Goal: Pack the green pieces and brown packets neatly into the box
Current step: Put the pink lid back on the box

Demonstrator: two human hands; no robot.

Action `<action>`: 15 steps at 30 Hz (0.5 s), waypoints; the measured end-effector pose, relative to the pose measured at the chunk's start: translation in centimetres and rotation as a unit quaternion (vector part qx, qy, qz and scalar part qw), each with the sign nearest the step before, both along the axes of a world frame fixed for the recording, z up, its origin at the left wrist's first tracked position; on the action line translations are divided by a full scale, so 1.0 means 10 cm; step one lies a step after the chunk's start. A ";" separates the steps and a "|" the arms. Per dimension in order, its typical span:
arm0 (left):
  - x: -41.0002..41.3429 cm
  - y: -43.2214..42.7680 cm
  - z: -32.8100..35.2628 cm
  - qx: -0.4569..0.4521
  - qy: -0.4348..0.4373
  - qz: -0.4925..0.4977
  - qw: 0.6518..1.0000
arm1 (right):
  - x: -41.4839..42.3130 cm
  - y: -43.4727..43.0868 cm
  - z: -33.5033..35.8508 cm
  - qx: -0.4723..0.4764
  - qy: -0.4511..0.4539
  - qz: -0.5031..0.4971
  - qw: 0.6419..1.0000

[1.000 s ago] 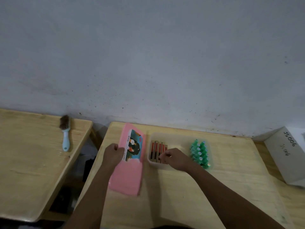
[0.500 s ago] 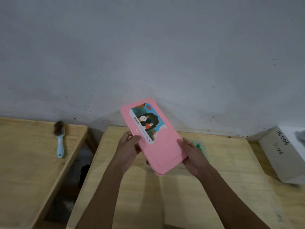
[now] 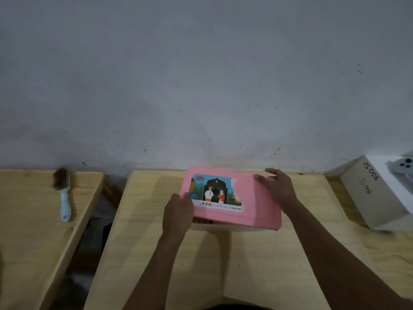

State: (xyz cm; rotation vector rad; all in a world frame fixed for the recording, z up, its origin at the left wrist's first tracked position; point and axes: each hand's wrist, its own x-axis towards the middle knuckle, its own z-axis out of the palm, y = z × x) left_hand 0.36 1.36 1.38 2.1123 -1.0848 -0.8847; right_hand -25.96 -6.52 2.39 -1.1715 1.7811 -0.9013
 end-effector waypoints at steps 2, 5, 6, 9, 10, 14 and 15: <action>-0.07 0.06 -0.10 0.011 -0.054 0.011 0.998 | 0.06 -0.08 -0.09 -0.004 0.036 0.002 0.999; -0.08 0.11 -0.24 0.035 -0.080 -0.004 0.996 | 0.12 -0.18 -0.20 0.001 0.068 0.025 0.997; -0.09 0.12 -0.28 0.039 -0.083 -0.012 0.996 | 0.12 -0.20 -0.25 0.006 0.082 0.034 0.996; -0.15 0.15 -0.38 0.032 -0.084 -0.040 0.995 | 0.12 -0.22 -0.41 0.032 0.132 0.064 0.989; -0.17 0.15 -0.40 0.030 -0.083 -0.043 0.995 | 0.12 -0.22 -0.47 0.035 0.148 0.074 0.986; -0.18 0.16 -0.48 0.035 -0.074 -0.060 0.995 | 0.12 -0.19 -0.56 0.037 0.177 0.074 0.981; -0.19 0.17 -0.49 0.033 -0.077 -0.066 0.994 | 0.13 -0.18 -0.57 0.037 0.186 0.072 0.979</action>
